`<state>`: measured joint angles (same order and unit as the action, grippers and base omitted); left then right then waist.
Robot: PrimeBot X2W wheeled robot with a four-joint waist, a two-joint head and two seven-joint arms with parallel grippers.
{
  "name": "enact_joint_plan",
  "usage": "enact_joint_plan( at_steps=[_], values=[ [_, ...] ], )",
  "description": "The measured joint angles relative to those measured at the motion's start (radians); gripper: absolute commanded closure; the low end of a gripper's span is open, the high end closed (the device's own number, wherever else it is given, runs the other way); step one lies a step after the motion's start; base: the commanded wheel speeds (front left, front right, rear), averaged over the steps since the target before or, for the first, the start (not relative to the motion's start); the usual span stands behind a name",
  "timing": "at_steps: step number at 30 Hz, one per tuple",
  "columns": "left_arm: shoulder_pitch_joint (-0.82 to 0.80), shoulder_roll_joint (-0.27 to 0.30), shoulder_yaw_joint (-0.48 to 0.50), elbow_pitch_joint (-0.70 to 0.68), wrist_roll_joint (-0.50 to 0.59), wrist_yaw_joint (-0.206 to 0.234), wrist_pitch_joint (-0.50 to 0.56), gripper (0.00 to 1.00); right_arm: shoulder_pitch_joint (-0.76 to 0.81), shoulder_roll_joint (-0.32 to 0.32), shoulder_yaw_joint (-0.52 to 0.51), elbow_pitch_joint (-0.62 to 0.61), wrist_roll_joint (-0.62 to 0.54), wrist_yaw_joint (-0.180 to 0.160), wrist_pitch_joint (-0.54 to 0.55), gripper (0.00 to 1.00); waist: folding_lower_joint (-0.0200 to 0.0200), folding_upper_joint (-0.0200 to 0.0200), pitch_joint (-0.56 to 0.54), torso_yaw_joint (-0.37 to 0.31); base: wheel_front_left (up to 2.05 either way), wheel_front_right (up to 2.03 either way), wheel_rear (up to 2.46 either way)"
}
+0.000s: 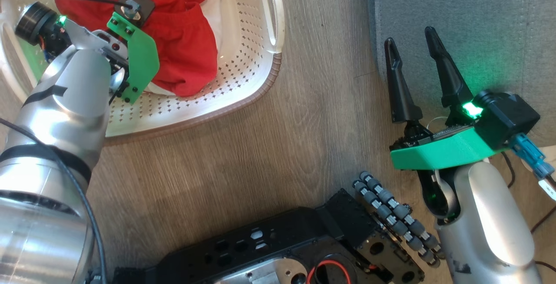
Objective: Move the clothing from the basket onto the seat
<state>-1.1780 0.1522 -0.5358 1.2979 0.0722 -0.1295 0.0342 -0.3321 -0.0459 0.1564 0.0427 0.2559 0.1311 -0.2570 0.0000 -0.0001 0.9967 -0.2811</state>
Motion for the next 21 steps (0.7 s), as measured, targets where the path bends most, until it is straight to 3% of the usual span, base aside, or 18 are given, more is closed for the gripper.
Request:
enact_joint_plan(
  at_steps=[12, 21],
  values=[
    [0.022, 0.016, -0.045, 0.004, -0.119, 0.0, -0.039, 1.0, -0.011, 0.0, 0.003, 0.036, -0.001, 0.0, 0.0, 0.0, 0.0, 0.0, -0.054, 0.0, 0.0, 0.0, 0.0],
    [0.128, -0.011, -0.033, 0.005, -0.18, 0.001, -0.143, 1.0, -0.031, 0.0, -0.03, 0.097, -0.045, 0.0, 0.0, 0.0, 0.0, 0.0001, -0.198, 0.028, 0.0, 0.0, 0.0]
  ],
)
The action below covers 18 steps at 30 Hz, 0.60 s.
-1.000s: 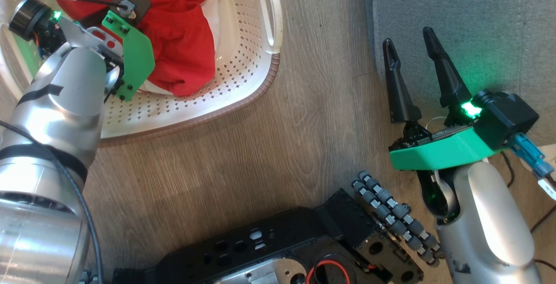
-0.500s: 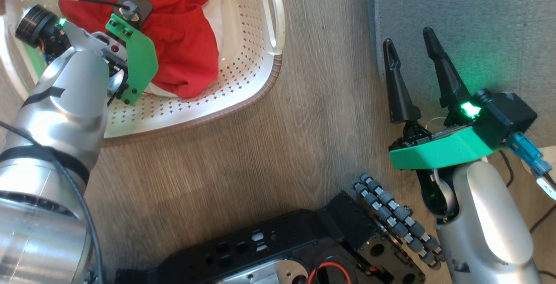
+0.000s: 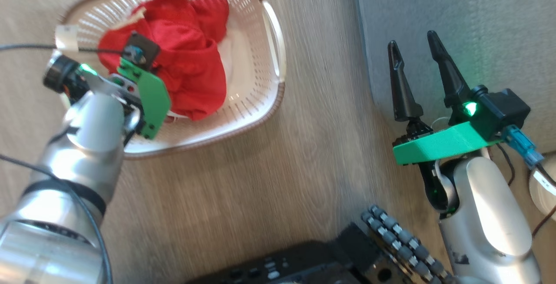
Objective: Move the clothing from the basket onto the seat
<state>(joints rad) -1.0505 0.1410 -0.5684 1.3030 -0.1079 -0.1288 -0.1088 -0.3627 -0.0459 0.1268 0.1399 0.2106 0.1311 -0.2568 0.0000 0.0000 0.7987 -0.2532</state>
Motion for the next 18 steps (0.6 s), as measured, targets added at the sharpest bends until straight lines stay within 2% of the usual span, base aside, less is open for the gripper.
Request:
enact_joint_plan(
  at_steps=[9, 13, 18],
  values=[
    [0.091, -0.045, 0.024, 0.0, -0.057, 0.019, -0.112, 1.0, 0.013, 0.0, -0.011, 0.066, -0.023, 0.0, 0.0, 0.0, 0.0, 0.0, -0.187, 0.056, 0.0, 0.0, 0.0],
    [0.124, -0.051, 0.034, -0.004, -0.072, 0.027, -0.129, 1.0, 0.037, 0.0, -0.02, 0.084, -0.028, 0.0, 0.0, 0.0, 0.0, 0.0, -0.25, 0.075, 0.0, 0.0, 0.0],
    [0.196, -0.06, 0.049, -0.082, -0.088, 0.038, -0.139, 1.0, 0.088, 0.0, -0.024, 0.117, -0.035, 0.0, 0.0, 0.0, 0.0, 0.0, -0.369, 0.113, 0.0, 0.0, 0.0]
  ],
)
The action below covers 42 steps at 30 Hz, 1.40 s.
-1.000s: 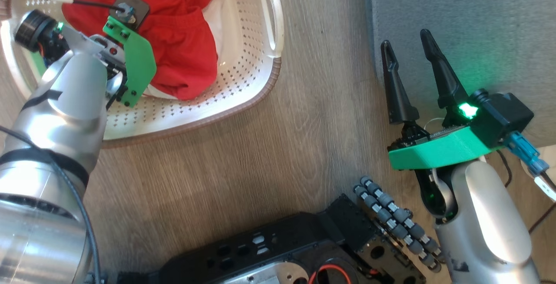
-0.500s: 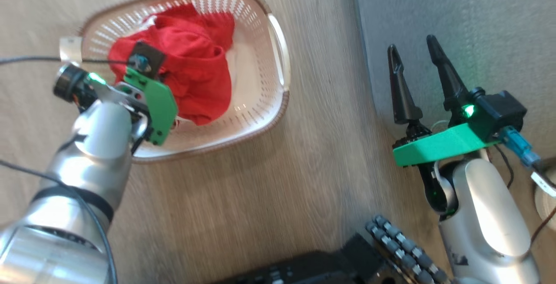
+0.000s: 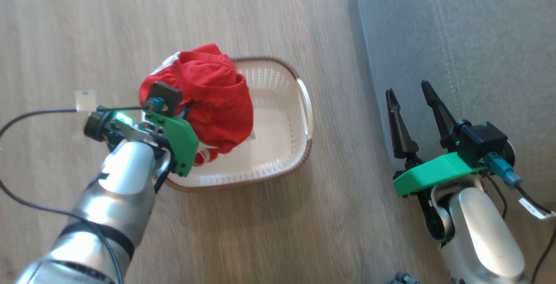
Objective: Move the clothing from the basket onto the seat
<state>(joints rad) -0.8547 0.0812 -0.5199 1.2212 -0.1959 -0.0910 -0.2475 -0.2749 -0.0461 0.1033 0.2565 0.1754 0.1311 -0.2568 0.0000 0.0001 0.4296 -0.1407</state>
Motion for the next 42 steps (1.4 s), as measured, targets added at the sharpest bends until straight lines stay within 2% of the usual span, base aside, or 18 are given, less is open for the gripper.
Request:
enact_joint_plan(
  at_steps=[8, 22, 33, 38, 42],
  values=[
    [0.121, 0.003, 0.012, -0.173, -0.01, 0.016, 0.0, 1.0, 0.019, 0.0, -0.002, 0.016, 0.0, 0.0, 0.0, 0.0, 0.0, 0.0, -0.122, 0.037, 0.0, 0.0, 0.0],
    [0.311, 0.005, 0.1, -0.519, -0.008, 0.05, 0.0, 1.0, 0.107, 0.0, -0.003, 0.039, 0.0, 0.0, 0.0, 0.0, -0.0001, 0.0, -0.289, 0.079, 0.0, 0.0, 0.0],
    [0.458, 0.001, 0.22, -0.91, 0.03, 0.067, 0.0, 1.0, 0.174, 0.0, 0.001, 0.04, 0.0, 0.0, 0.0, 0.0, -0.0001, 0.0, -0.393, 0.111, 0.0, 0.0, 0.0],
    [0.501, -0.018, 0.304, -1.145, 0.029, 0.049, -0.002, 1.0, 0.188, 0.0, 0.018, 0.001, 0.0, 0.0, 0.0, 0.0, -0.0001, 0.0, -0.406, 0.119, 0.0, 0.0, 0.0],
    [0.512, -0.026, 0.337, -1.235, 0.029, 0.031, -0.005, 1.0, 0.189, 0.0, 0.023, -0.015, 0.0, 0.0, 0.0, 0.0, -0.0001, 0.0, -0.412, 0.121, 0.0, 0.0, 0.0]
  ],
)
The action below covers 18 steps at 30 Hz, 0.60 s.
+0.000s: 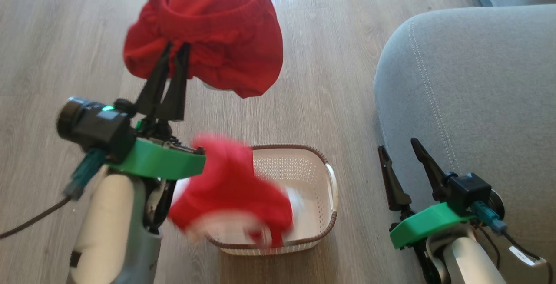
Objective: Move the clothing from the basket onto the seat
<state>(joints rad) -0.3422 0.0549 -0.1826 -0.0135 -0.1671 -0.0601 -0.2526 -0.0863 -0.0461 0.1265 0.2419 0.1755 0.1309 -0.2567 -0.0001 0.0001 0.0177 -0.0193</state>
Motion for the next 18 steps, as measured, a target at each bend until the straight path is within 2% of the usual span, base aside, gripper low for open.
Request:
enact_joint_plan(
  at_steps=[8, 18],
  values=[
    [0.021, -0.009, 0.013, -0.133, -0.002, -0.042, -0.004, 1.0, 0.023, 0.0, 0.012, -0.017, -0.009, 0.0, 0.0, 0.0, 0.0, 0.0, -0.012, 0.0, 0.0, 0.0, 0.0],
    [0.021, -0.012, -0.049, -0.193, -0.04, -0.042, -0.004, 1.0, 0.023, 0.0, 0.015, -0.043, -0.009, 0.0, 0.0, 0.0, 0.0, 0.0, 0.004, 0.008, 0.0, 0.0, 0.0]
  ],
)
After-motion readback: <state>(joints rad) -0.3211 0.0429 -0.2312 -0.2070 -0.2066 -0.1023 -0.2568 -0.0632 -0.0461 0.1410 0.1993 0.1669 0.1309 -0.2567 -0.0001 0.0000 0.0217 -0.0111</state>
